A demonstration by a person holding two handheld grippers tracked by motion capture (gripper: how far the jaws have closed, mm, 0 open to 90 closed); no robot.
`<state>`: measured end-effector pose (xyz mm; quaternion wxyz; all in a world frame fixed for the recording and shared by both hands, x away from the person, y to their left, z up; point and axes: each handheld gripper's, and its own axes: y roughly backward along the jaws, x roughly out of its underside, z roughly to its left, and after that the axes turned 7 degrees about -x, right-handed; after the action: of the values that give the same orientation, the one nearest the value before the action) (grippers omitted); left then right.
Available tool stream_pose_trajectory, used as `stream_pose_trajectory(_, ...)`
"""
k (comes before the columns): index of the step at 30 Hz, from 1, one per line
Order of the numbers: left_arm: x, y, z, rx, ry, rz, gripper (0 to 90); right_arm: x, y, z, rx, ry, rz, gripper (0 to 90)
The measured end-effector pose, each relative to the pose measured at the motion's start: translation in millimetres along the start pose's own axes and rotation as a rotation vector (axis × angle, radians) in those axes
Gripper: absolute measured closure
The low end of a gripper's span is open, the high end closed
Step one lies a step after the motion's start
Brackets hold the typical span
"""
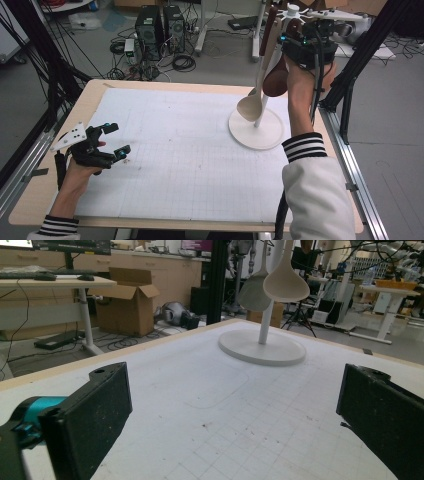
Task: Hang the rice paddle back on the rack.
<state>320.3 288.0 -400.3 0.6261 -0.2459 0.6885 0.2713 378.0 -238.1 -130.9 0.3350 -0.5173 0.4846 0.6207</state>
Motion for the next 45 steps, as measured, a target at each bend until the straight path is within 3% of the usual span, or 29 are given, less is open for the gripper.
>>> stream_pose_trajectory(11, 0.5, 1.8, 0.6, -0.006, -0.001, 0.003, 1.7, 7.4, 5.1, -2.4, -0.044, 0.007, -0.016, 62.4)
stream_pose_trajectory(23, 1.1, 0.2, 2.0, -0.015, -0.003, 0.011, 1.7, 31.0, 25.3, -8.1, -0.151, 0.03, -0.046, 61.3)
stream_pose_trajectory(27, 0.9, 0.7, 2.1, -0.017, -0.002, 0.008, 1.7, 39.0, 31.0, -9.9, -0.214, 0.035, -0.07, 57.8)
stream_pose_trajectory(30, 1.1, 0.3, 2.3, -0.02, 0.001, 0.006, 1.7, 47.9, 32.5, -12.9, -0.307, 0.037, -0.074, 57.8)
stream_pose_trajectory(35, 2.0, -1.3, 2.7, -0.024, 0.003, 0.008, 1.7, 63.8, 37.3, -17.5, -0.387, 0.065, -0.086, 54.8)
stream_pose_trajectory(41, 1.4, -1.7, 2.3, -0.023, -0.001, 0.006, 1.7, 85.7, 44.6, -19.4, -0.502, 0.074, -0.099, 38.4)
stream_pose_trajectory(45, 1.2, -2.0, 2.4, -0.027, -0.002, 0.005, 1.7, 98.5, 46.6, -18.6, -0.561, 0.105, -0.102, 25.4)
